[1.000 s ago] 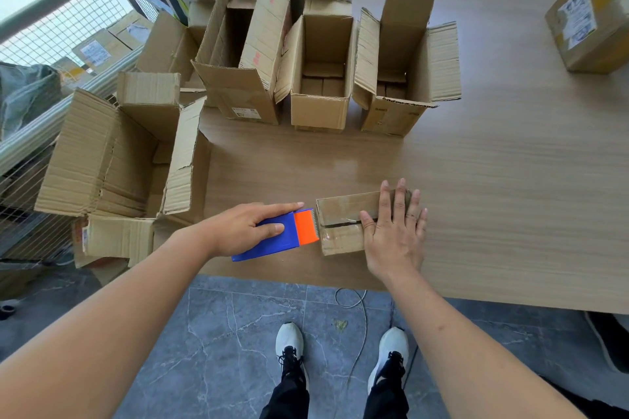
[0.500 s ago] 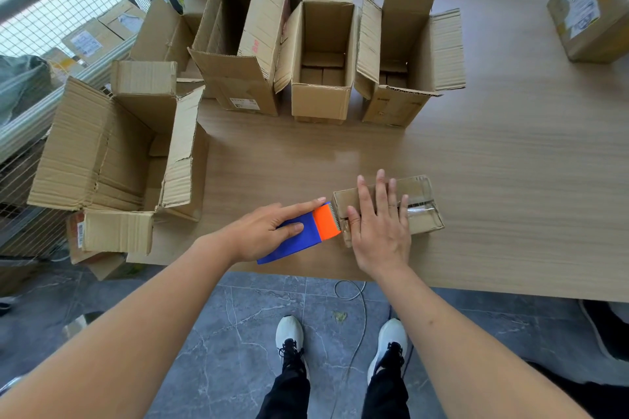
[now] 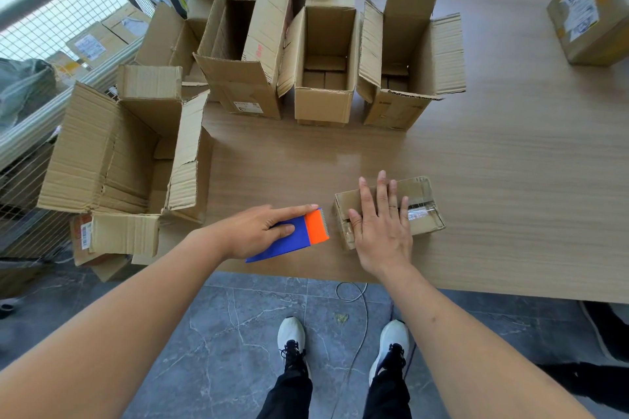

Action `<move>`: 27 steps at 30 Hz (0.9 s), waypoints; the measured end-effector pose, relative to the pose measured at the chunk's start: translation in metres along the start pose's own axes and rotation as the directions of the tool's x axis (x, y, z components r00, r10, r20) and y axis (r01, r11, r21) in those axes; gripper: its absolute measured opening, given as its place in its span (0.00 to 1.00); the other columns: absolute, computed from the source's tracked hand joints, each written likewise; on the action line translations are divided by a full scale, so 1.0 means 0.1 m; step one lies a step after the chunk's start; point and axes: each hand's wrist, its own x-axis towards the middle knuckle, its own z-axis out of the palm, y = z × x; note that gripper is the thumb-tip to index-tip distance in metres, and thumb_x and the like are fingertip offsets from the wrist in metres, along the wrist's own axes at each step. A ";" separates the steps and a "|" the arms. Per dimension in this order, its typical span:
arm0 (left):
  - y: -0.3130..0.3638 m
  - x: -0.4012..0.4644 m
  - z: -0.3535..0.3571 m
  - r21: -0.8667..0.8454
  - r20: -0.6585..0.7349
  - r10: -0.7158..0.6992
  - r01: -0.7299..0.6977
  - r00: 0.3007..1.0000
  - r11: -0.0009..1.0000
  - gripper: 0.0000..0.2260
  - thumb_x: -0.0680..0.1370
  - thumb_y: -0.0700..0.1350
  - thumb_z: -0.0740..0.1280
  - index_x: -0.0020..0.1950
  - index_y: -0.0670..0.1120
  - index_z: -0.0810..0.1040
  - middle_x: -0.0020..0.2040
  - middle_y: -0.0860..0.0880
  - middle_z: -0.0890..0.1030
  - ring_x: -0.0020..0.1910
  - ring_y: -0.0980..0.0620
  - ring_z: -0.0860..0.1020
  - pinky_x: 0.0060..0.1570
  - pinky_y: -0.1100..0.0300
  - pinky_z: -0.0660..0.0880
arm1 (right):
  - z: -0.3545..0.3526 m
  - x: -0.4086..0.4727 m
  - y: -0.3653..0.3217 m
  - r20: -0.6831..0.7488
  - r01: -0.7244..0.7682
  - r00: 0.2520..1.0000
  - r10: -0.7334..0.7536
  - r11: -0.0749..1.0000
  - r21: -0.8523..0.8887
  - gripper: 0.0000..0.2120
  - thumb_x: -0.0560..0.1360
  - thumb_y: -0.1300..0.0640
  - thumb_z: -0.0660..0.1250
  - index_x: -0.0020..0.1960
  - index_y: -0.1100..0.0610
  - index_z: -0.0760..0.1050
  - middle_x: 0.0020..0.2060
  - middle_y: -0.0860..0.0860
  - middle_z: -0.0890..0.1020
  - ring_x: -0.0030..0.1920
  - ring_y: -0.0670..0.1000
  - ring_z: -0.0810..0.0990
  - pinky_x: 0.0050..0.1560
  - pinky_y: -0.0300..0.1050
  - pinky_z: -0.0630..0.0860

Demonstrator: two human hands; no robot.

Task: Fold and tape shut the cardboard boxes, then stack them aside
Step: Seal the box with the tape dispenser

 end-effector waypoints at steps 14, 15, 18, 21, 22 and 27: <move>0.29 0.25 0.05 -0.022 0.019 -0.147 0.147 0.989 0.989 0.20 0.87 0.54 0.51 0.79 0.67 0.59 0.77 0.51 0.69 0.68 0.46 0.71 0.58 0.57 0.63 | -0.04 -0.02 -0.02 0.020 0.017 1.000 -0.017 1.000 -0.018 0.32 0.84 0.37 0.45 0.84 0.48 0.46 0.83 0.54 0.40 0.82 0.57 0.39 0.81 0.61 0.43; 0.30 0.26 0.04 -0.003 0.019 -0.146 0.146 0.989 0.989 0.20 0.87 0.54 0.51 0.80 0.67 0.59 0.78 0.50 0.68 0.70 0.45 0.70 0.59 0.57 0.63 | -0.05 -0.03 -0.02 0.024 0.022 0.999 -0.022 1.000 -0.018 0.33 0.83 0.35 0.44 0.84 0.48 0.46 0.83 0.54 0.40 0.82 0.57 0.39 0.81 0.61 0.43; 0.32 0.31 0.00 0.051 0.028 -0.124 0.123 0.992 0.991 0.20 0.87 0.53 0.51 0.80 0.66 0.59 0.79 0.49 0.67 0.73 0.44 0.68 0.64 0.56 0.63 | -0.11 -0.04 -0.02 0.076 0.029 0.997 -0.027 0.999 -0.023 0.38 0.81 0.30 0.41 0.84 0.48 0.42 0.82 0.53 0.36 0.82 0.56 0.34 0.81 0.59 0.38; 0.31 0.35 -0.02 0.100 0.037 -0.133 0.128 0.990 0.987 0.20 0.87 0.53 0.50 0.80 0.64 0.59 0.80 0.49 0.65 0.75 0.44 0.66 0.69 0.55 0.62 | -0.19 -0.03 -0.05 0.139 0.018 0.990 -0.015 1.000 -0.020 0.41 0.78 0.28 0.43 0.84 0.47 0.40 0.82 0.53 0.34 0.81 0.56 0.32 0.80 0.60 0.36; 0.29 0.35 -0.02 0.122 0.039 -0.150 0.144 0.988 0.982 0.21 0.87 0.53 0.50 0.81 0.64 0.59 0.80 0.48 0.65 0.76 0.44 0.66 0.70 0.55 0.62 | -0.22 -0.04 -0.06 0.155 0.016 0.988 -0.012 0.999 -0.029 0.41 0.79 0.28 0.44 0.84 0.48 0.40 0.81 0.53 0.33 0.81 0.56 0.31 0.80 0.60 0.36; 0.14 0.25 0.01 0.098 -0.069 -0.143 0.150 0.987 0.984 0.21 0.87 0.53 0.50 0.81 0.64 0.57 0.75 0.46 0.72 0.69 0.42 0.72 0.63 0.55 0.66 | -0.25 -0.07 -0.26 0.107 -0.047 0.993 0.054 0.997 -0.069 0.42 0.77 0.36 0.59 0.83 0.52 0.47 0.81 0.60 0.36 0.82 0.61 0.36 0.80 0.62 0.41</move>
